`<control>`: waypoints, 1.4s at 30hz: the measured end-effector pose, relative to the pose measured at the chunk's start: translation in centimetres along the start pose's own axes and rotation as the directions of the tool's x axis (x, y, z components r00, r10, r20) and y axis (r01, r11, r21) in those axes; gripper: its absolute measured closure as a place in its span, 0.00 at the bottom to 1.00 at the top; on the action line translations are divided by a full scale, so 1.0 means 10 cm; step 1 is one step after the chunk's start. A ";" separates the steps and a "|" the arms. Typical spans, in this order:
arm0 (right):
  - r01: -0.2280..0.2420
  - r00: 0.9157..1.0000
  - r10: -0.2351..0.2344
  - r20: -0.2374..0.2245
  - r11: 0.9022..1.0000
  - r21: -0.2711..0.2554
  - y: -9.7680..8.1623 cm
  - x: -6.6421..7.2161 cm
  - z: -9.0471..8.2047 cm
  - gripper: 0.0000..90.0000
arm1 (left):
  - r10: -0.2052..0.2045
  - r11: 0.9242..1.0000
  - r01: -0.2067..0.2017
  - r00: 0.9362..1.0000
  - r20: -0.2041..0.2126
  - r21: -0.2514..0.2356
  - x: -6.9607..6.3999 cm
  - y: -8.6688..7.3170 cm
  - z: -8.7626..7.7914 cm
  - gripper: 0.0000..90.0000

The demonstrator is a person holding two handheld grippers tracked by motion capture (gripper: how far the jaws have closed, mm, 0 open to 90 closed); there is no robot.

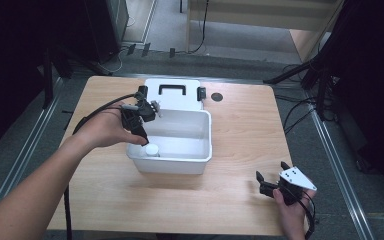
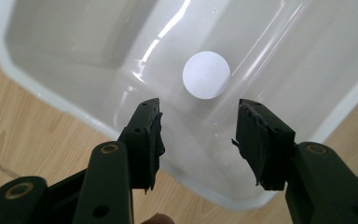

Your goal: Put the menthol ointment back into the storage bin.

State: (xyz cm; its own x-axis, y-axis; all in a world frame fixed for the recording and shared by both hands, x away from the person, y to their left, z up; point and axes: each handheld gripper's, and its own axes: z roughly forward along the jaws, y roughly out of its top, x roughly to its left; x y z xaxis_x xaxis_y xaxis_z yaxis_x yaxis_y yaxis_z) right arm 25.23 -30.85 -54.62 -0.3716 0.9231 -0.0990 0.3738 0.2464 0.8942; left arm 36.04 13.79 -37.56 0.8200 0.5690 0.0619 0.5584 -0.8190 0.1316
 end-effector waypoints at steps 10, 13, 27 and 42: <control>0.001 1.000 -0.001 0.001 1.000 0.003 0.00 0.00 0.00 0.08 | -0.044 0.999 0.044 0.999 -0.021 -0.021 0.16 -0.32 -0.24 0.57; -0.001 1.000 0.001 0.001 1.000 0.005 0.00 0.00 0.00 0.08 | -0.063 0.998 0.062 0.998 -0.026 -0.022 0.19 -0.41 -0.27 0.57; 0.000 1.000 0.000 0.004 1.000 0.006 0.00 0.00 0.01 0.08 | -0.146 0.989 0.145 0.989 -0.001 -0.036 0.31 -0.89 -0.14 0.57; 0.005 1.000 -0.005 0.005 1.000 0.009 0.00 0.01 0.01 0.08 | -0.214 0.976 0.215 0.976 0.039 -0.039 0.24 -1.41 0.34 0.57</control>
State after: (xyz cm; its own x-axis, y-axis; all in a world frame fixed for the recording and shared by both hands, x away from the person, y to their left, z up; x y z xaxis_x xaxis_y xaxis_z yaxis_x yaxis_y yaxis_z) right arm 25.29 -30.76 -54.64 -0.3692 0.9233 -0.1055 0.3794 0.2534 0.8899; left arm 30.50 26.46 -42.65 0.6860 0.7276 -0.0063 0.7165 -0.6739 0.1802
